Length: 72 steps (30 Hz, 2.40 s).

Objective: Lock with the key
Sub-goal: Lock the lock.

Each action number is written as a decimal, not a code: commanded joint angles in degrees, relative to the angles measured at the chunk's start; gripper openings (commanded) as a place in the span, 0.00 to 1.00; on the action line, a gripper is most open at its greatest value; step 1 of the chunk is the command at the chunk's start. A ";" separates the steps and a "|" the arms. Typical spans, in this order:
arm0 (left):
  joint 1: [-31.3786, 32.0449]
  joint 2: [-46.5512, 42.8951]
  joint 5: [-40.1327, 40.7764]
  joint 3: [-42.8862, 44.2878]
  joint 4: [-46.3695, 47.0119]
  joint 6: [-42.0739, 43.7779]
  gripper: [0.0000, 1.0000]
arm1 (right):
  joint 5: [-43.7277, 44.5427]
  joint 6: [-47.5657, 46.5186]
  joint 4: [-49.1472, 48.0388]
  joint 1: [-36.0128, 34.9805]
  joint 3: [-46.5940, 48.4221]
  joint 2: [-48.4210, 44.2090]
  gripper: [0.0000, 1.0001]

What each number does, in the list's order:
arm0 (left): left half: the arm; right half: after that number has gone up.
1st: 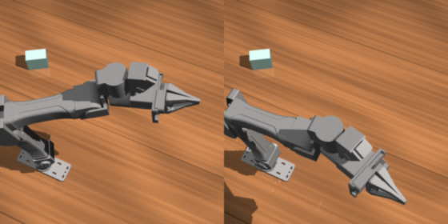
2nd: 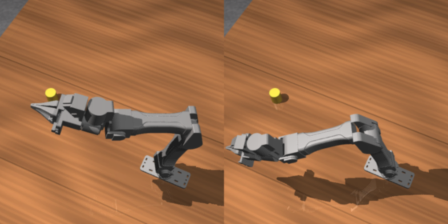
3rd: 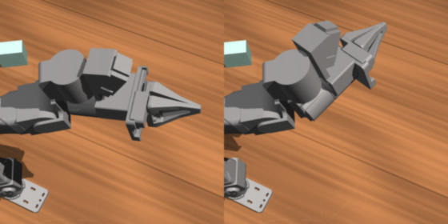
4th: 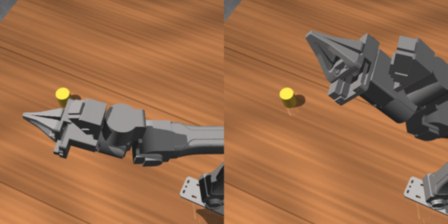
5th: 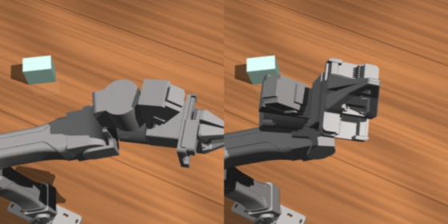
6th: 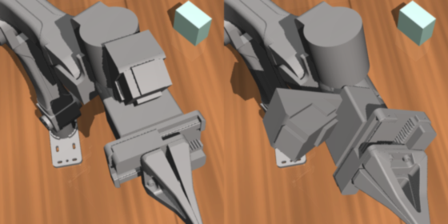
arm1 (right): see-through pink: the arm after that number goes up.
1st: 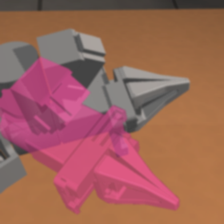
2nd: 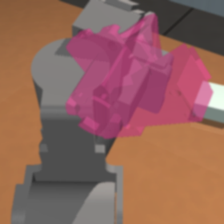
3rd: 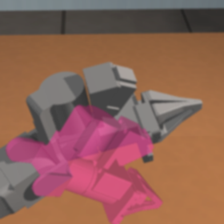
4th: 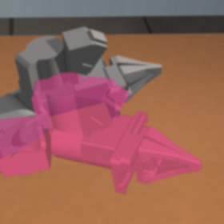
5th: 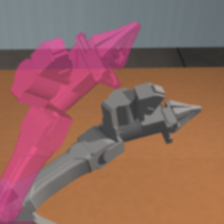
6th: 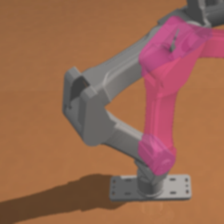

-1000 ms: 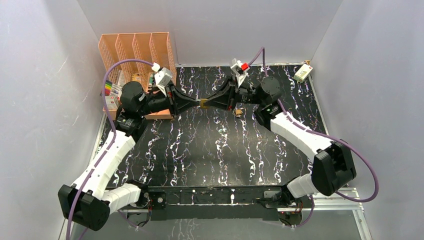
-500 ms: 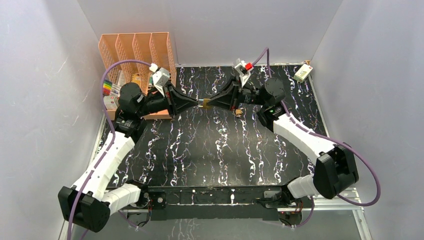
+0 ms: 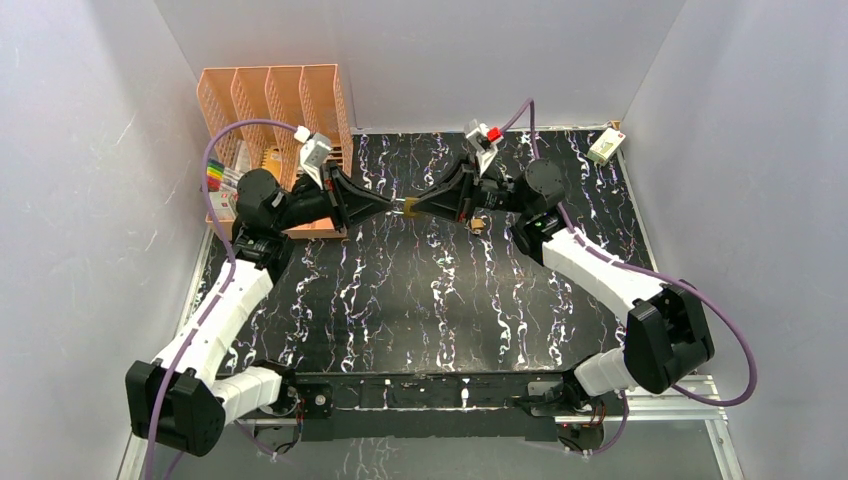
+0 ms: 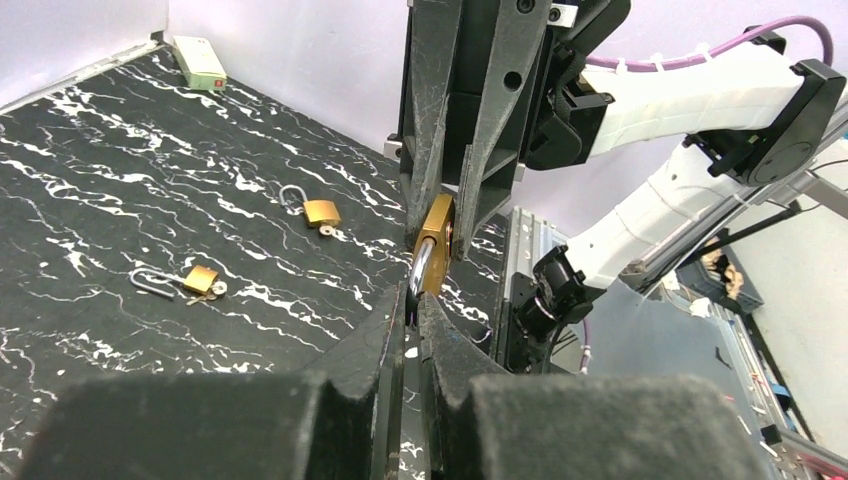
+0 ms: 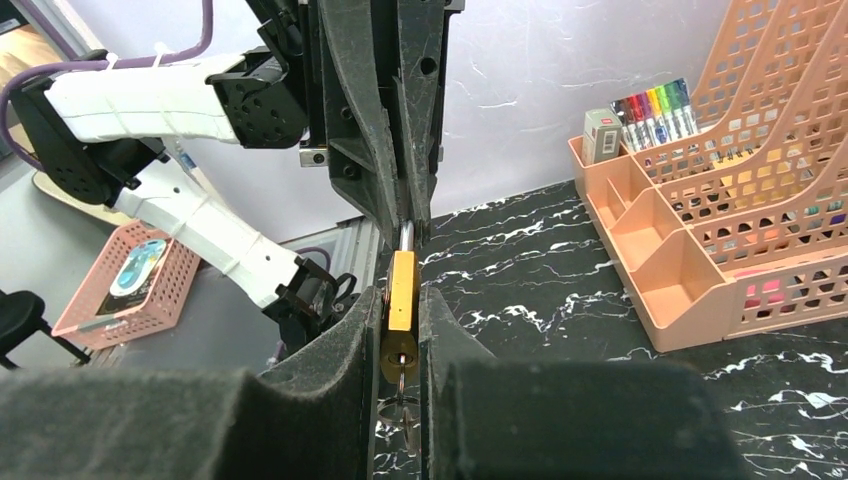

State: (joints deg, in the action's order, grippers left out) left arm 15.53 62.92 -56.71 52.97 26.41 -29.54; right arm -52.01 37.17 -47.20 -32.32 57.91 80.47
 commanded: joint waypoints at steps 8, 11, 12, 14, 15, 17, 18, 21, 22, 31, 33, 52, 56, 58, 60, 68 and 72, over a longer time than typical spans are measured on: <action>1.61 3.82 -1.95 2.50 4.64 -2.36 0.18 | -2.94 0.93 -4.33 -0.05 1.78 -0.55 0.00; 1.61 4.51 -2.27 3.50 4.46 -2.15 0.34 | -2.93 0.89 -4.32 -0.06 2.04 -0.41 0.00; 1.61 5.08 -3.07 4.26 4.33 -1.96 0.10 | -2.92 0.89 -4.31 -0.03 2.10 -0.49 0.00; 1.61 5.35 -2.61 5.02 2.62 -0.96 0.00 | -2.92 0.47 -3.61 -0.01 2.40 -0.68 0.00; 1.64 4.86 -2.22 4.65 2.93 -0.70 0.00 | -2.92 0.05 -2.99 -0.05 2.41 -0.85 0.00; 1.65 3.84 -1.37 3.57 3.81 -0.60 0.00 | -2.84 -0.88 -1.99 -0.03 2.19 -1.57 0.00; 1.65 3.46 -1.24 3.36 3.38 -0.20 0.00 | -2.69 -1.21 -1.46 0.02 2.05 -1.82 0.00; 1.65 2.66 -1.61 2.52 3.63 -0.52 0.00 | -2.64 -1.49 -1.32 -0.03 1.60 -2.07 0.00; 1.69 2.31 -1.77 2.23 3.88 -0.71 0.00 | -2.66 -1.44 -1.38 -0.04 1.59 -2.00 0.00; 1.67 2.47 -2.35 2.00 4.53 -0.53 0.00 | -2.27 -2.05 -0.02 -0.85 3.08 -0.20 0.00; 1.56 2.42 -1.69 3.04 0.90 2.60 0.00 | -2.60 -1.06 -1.94 -0.49 2.09 -0.01 0.00; 1.59 3.98 -2.14 1.95 3.58 1.07 0.00 | -0.84 1.63 -6.58 -1.48 2.34 3.00 0.00; 1.55 2.89 -1.36 1.66 2.90 1.61 0.00 | 0.52 -2.24 -1.53 -1.52 2.20 0.80 0.00; 1.55 1.97 -0.24 2.02 1.44 3.02 0.00 | -0.50 -4.19 1.23 -1.29 3.15 0.26 0.05; 1.51 1.16 0.92 2.09 1.12 3.72 0.00 | -1.00 -6.13 3.48 -1.07 3.58 -0.57 0.23; 1.48 0.47 3.66 4.12 -1.28 5.70 0.00 | -3.30 -6.18 4.89 4.78 2.59 -4.26 0.55; 1.43 0.53 3.75 5.21 -2.18 6.13 0.00 | -6.58 -3.10 1.61 9.57 0.69 -6.18 0.60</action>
State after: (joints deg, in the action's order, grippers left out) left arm 17.06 65.78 -54.15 54.61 23.81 -24.88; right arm -54.78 32.29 -40.86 -26.76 58.70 77.82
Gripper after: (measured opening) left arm 0.033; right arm 0.572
